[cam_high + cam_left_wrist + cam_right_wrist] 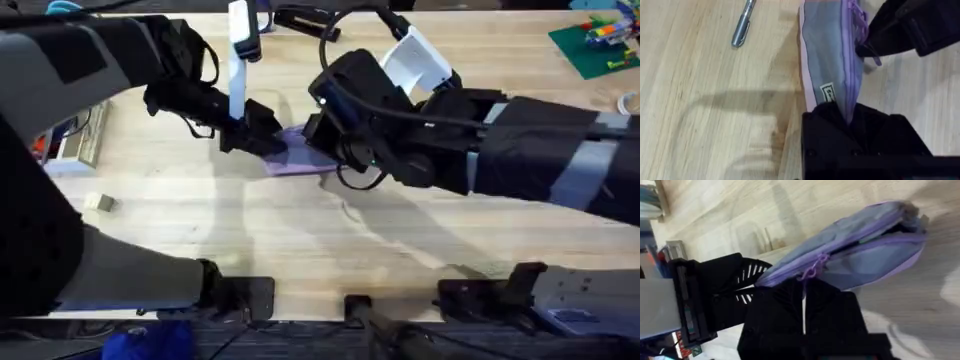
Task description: Unzip the bag, pick up the pens from the table one at a time and place them inside, then zip the bag closed.
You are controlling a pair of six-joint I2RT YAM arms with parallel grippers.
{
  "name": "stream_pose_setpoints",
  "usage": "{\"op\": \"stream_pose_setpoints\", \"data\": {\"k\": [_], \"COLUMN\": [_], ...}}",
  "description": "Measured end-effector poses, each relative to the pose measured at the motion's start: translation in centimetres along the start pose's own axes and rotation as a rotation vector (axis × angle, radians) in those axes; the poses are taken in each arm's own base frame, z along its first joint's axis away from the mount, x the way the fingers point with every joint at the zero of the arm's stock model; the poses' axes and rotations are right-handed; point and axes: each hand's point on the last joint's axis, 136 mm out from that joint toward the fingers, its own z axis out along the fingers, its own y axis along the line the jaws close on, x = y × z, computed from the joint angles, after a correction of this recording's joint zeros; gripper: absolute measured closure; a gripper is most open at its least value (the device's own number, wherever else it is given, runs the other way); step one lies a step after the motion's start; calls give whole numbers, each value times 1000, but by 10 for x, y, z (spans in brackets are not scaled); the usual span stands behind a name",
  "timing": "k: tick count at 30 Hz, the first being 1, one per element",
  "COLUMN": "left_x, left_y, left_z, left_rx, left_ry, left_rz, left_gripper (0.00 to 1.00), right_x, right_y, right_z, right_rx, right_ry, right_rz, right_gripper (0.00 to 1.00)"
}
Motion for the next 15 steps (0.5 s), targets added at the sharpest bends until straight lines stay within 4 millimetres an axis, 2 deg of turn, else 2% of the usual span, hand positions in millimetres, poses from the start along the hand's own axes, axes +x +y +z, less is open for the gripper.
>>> {"op": "stream_pose_setpoints", "data": {"k": [9,15], "left_x": [0,0], "left_y": [0,0], "left_z": [0,0], "left_rx": [0,-1], "left_ry": [0,0], "left_rz": [0,0], "left_gripper": [959,959], "right_x": [5,9], "right_y": [3,18], "right_z": [-2,-4], "right_rx": [-8,-63], "right_ry": [6,-9], "right_rz": [-64,-88], "right_gripper": [968,969]}}
